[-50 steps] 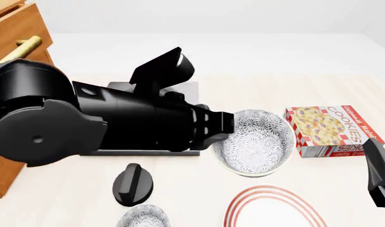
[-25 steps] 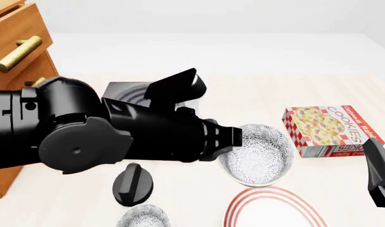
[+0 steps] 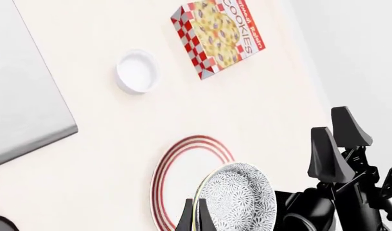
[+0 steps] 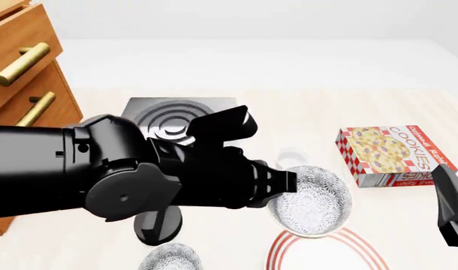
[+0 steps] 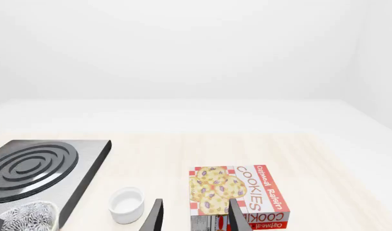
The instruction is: Pick the akita bowl on the wooden cabinet and place it on the plate.
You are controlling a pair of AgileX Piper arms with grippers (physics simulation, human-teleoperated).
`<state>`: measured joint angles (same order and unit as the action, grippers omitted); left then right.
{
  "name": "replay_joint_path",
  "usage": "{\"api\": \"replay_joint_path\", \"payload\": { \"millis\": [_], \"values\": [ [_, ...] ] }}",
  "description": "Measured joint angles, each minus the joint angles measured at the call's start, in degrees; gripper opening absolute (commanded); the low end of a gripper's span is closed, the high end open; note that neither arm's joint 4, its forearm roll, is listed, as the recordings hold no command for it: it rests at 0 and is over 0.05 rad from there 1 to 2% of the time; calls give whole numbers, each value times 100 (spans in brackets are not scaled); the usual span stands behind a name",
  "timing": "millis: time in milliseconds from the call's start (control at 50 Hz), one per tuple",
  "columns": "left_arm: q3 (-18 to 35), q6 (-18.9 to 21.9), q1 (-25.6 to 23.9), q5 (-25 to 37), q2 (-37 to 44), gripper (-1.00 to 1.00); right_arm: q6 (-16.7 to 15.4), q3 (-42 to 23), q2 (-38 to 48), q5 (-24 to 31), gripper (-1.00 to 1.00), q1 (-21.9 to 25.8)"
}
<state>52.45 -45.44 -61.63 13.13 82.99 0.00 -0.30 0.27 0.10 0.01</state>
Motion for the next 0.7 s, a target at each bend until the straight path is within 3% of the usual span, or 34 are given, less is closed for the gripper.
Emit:
{"api": "replay_joint_path", "payload": {
  "millis": [700],
  "values": [
    [-129,-385,-271,-387,433,-100,0,0,0,0,100,0]
  ]
}}
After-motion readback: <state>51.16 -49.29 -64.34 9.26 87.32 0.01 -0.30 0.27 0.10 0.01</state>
